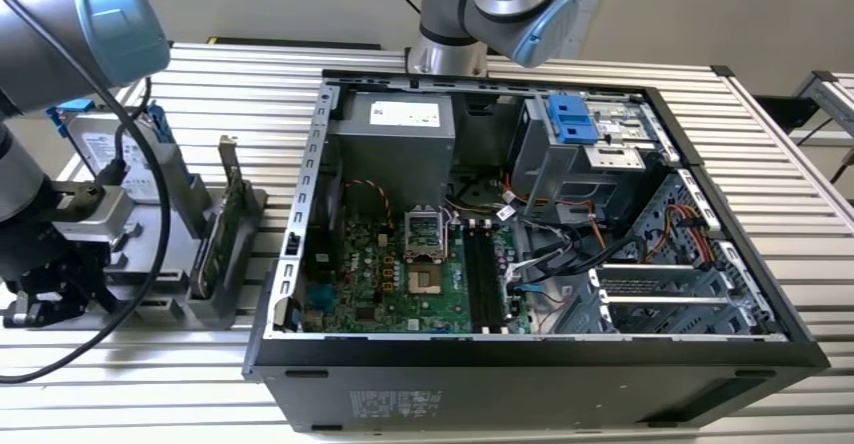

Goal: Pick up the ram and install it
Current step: 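Pick up the ram and move it above insertion slot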

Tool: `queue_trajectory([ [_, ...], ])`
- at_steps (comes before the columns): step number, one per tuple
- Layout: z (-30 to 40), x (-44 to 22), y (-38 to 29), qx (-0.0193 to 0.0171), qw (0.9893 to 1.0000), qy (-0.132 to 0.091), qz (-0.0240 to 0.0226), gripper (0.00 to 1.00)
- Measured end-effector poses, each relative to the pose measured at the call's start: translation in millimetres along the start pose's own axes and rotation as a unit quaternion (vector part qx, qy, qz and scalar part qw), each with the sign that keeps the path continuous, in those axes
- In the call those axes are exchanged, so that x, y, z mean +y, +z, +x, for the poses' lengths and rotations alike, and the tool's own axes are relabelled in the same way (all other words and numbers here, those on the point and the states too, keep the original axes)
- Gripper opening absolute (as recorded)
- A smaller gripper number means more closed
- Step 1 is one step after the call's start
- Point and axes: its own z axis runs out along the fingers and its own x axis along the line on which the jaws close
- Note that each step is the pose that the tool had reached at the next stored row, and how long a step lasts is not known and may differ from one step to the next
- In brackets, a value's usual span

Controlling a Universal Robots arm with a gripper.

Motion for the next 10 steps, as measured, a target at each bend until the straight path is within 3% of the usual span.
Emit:
queue_trajectory([
  [10, 0.0, -0.7, 0.0, 0.0, 1.0, 0.0, 0.0, 0.0],
])
